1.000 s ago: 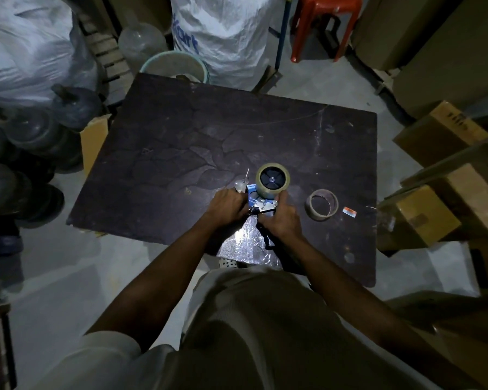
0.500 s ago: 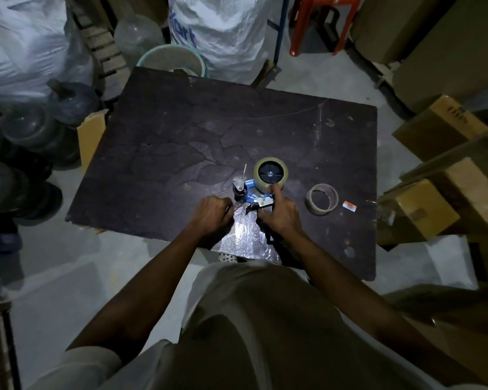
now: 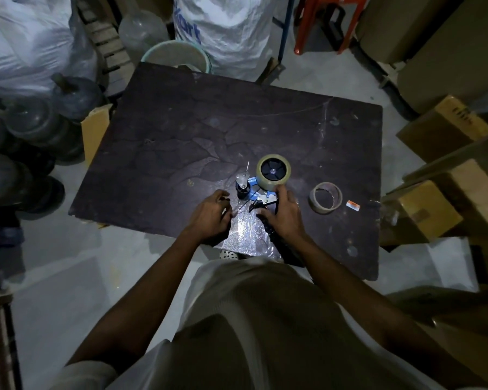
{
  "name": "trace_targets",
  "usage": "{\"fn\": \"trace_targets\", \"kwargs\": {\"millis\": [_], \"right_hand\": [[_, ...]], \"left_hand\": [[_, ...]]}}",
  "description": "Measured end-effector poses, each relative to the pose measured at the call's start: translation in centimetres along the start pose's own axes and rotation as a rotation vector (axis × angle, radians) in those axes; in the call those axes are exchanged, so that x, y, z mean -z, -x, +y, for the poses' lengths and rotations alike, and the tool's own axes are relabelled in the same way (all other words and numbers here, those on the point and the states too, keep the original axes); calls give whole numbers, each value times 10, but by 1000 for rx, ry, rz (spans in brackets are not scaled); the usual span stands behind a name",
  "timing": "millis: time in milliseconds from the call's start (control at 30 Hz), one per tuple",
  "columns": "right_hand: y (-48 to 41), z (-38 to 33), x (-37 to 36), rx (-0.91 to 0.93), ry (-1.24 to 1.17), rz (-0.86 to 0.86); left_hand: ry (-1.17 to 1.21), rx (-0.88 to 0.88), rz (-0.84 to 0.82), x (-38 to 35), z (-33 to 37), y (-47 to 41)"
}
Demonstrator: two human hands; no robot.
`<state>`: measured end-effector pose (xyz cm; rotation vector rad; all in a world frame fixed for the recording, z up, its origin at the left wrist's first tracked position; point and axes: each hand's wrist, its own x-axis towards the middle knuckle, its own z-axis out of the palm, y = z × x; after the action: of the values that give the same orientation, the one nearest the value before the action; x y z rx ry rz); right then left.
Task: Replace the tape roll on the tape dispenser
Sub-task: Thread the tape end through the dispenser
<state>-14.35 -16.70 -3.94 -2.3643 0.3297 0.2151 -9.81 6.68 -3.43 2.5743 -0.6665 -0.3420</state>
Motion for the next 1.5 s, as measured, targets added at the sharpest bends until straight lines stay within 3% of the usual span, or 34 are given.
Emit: {"fn": "trace_targets", "kwargs": {"millis": [200,333,533,700,1100,1333,1433,1500], "right_hand": [[5,-5,-5,-18,-97,18],[10,-5,-10,-47,-161,63],[12,-7,-18,-67,-98,85],[14,-12,-12,-68,-103,48],[17,-28,-7,-219,58,-8],[16,-35,-8,-318,87,15],[15,-32,-13,-322,50,49],[14,-26,-16,-355,-115,60]], "left_hand": [[6,-137,-58,1,-7,-13],[60,-126,-94,0,-10,-17],[94,-113,-193,17,-9,-23],[125,-214,-239,33,-7,-32],[-8,-330,-156,3,-30,-16],[-16,-317,-61,-5,-23,-4],[-81,-220,-10,8,-23,2],[-93,-87,18,12,-28,2]]}}
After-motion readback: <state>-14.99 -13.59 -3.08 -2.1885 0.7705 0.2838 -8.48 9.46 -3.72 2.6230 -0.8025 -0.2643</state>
